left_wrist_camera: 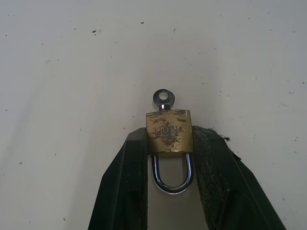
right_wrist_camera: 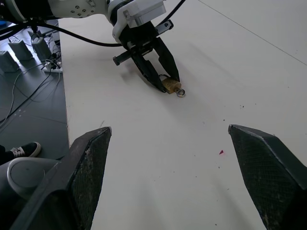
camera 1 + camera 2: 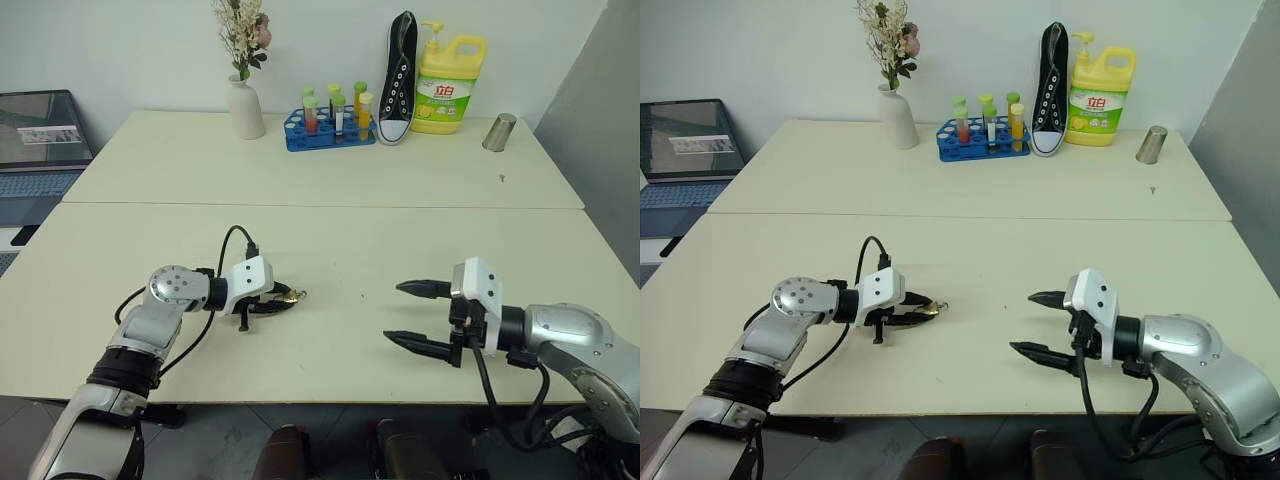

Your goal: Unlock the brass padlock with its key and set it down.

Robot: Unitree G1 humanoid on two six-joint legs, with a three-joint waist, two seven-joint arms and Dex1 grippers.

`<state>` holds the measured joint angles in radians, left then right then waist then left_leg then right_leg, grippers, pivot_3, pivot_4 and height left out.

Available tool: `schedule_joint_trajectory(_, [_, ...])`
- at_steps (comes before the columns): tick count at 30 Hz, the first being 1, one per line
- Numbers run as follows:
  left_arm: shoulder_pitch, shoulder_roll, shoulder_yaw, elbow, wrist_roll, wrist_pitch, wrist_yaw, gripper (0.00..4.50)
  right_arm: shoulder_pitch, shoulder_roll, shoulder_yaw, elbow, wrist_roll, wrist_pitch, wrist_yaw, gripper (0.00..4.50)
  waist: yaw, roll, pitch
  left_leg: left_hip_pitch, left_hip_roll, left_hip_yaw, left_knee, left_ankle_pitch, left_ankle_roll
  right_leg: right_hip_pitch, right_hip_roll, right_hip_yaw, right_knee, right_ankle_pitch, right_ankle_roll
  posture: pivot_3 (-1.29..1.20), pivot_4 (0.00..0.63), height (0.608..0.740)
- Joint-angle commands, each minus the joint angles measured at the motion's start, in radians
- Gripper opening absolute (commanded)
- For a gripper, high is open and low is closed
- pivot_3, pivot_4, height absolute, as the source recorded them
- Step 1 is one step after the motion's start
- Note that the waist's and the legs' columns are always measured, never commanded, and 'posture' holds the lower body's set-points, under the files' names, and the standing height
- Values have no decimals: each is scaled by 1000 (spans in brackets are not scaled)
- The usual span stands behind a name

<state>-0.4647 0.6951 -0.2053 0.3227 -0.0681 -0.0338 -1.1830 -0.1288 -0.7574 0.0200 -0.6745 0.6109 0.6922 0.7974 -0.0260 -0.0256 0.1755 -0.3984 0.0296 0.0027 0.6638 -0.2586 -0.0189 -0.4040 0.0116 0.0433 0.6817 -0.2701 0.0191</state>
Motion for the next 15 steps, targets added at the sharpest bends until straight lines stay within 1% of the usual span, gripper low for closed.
schedule_joint_trajectory(1, [20, -36, -17, -37, -12, -19, -11, 960, 20, -12, -47, -44, 9, -8, -16, 4110, 3, 0, 0, 0, 0, 0, 0, 0, 0, 0, 0, 0, 0, 0, 0, 0, 150, 740])
schedule_joint_trajectory(2, [21, -41, -14, -45, -19, -25, -18, 960, 23, -13, -48, -47, 8, -6, -21, 4110, 5, 0, 0, -1, 0, 0, 0, 0, 0, 0, 0, 0, 0, 0, 0, 0, 150, 740])
schedule_joint_trajectory(5, [-27, -115, -40, -113, -34, -73, -26, 960, 114, -24, -121, -76, 14, -1, -49, 4110, 18, 0, 0, -2, -1, 0, 1, 0, 0, 0, -1, 0, -1, 0, 0, 0, 150, 740])
schedule_joint_trajectory(7, [-88, -179, -77, -156, -30, -117, -42, 960, 229, -33, -206, -103, 11, 0, -57, 4110, 35, -2, 1, -4, -2, 0, 1, 0, 0, -1, -1, -1, -2, 0, 0, 0, 150, 740])
schedule_joint_trajectory(9, [-139, -223, -111, -168, -5, -159, -48, 960, 322, -29, -278, -115, 3, -2, -70, 4110, 43, -3, 1, -5, -3, 0, 2, 0, 0, -1, -2, -2, -3, 0, 0, 0, 150, 740])
schedule_joint_trajectory(12, [-191, -257, -144, -160, 35, -190, -32, 960, 399, -20, -336, -114, -7, -16, -84, 4110, 30, -3, 1, -3, -2, 1, 1, 0, 0, -1, -1, 0, -2, 0, 0, 0, 150, 740])
schedule_joint_trajectory(15, [-217, -259, -155, -120, 109, -338, 28, 960, 403, -11, -334, -124, 8, -10, -102, 4110, 4, -2, 0, 0, -2, 3, 0, 0, 0, 0, 3, 1, -1, 0, 1, 0, 150, 740])
